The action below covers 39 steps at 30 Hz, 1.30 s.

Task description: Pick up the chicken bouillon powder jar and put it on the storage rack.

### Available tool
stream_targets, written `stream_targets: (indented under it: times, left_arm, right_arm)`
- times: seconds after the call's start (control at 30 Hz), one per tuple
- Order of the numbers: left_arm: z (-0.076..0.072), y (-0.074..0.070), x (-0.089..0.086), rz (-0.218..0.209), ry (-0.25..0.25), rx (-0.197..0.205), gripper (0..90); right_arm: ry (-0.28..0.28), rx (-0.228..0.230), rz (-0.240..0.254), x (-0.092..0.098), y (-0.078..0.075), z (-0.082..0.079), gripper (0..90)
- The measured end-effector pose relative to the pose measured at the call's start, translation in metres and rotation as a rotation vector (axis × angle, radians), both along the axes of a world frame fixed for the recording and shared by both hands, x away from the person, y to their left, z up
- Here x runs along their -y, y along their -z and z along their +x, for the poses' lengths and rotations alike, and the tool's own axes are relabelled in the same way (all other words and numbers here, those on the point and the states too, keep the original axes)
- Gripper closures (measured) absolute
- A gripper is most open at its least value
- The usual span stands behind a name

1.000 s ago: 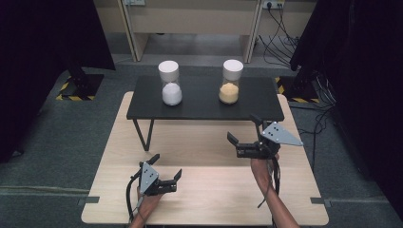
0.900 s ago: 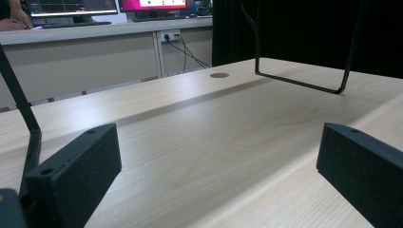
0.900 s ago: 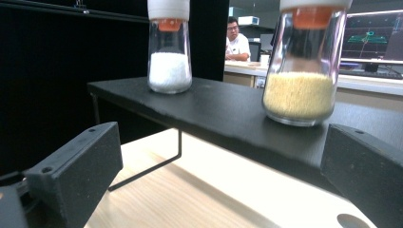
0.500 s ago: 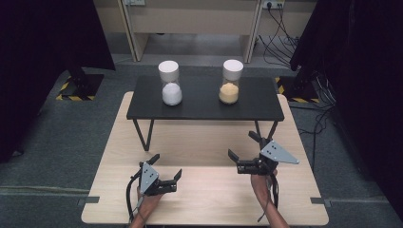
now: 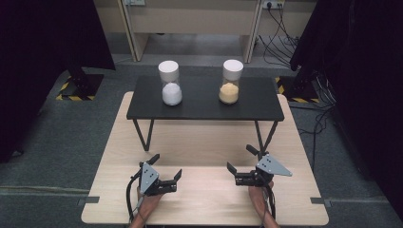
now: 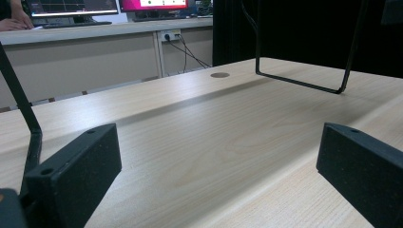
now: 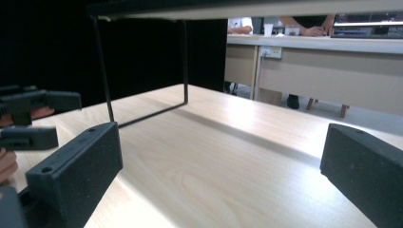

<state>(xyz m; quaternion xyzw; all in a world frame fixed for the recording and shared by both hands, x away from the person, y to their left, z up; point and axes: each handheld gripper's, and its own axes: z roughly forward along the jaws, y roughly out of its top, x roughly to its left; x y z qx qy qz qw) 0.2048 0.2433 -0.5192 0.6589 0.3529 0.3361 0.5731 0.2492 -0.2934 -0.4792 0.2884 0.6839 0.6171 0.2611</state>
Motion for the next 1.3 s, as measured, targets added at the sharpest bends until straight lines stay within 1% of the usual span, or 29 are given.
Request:
stream_targets:
  times: [0.17, 0.27, 0.4, 0.57, 0.63, 0.77, 0.97, 1.2, 1.3]
  left_arm:
    - [0.000, 0.000, 0.000, 0.000, 0.000, 0.000, 0.2]
    - [0.000, 0.000, 0.000, 0.000, 0.000, 0.000, 0.2]
    - [0.000, 0.000, 0.000, -0.002, 0.001, 0.000, 0.2]
    - [0.000, 0.000, 0.000, -0.002, 0.001, 0.000, 0.2]
    - [0.000, 0.000, 0.000, -0.002, 0.001, 0.000, 0.2]
    - [0.000, 0.000, 0.000, -0.002, 0.001, 0.000, 0.2]
    - [0.000, 0.000, 0.000, -0.001, 0.001, 0.001, 0.2]
    - [0.000, 0.000, 0.000, -0.002, 0.002, 0.002, 0.2]
    - [0.000, 0.000, 0.000, -0.001, 0.003, 0.002, 0.2]
  right_arm:
    - [-0.002, -0.005, -0.004, -0.001, 0.012, -0.003, 0.1]
    - [0.002, -0.001, -0.016, -0.003, 0.015, -0.004, 0.1]
    - [0.006, -0.004, -0.016, -0.005, 0.019, -0.005, 0.1]
    - [0.011, -0.005, -0.030, -0.007, 0.023, -0.006, 0.1]
    - [0.015, -0.014, -0.034, -0.008, 0.023, -0.005, 0.1]
    - [0.016, -0.008, -0.034, -0.008, 0.024, -0.006, 0.1]
    - [0.018, -0.011, -0.046, -0.011, 0.024, -0.007, 0.2]
    - [0.018, -0.011, -0.035, -0.009, 0.026, -0.008, 0.2]
    - [0.021, -0.013, -0.039, -0.010, 0.026, -0.008, 0.2]
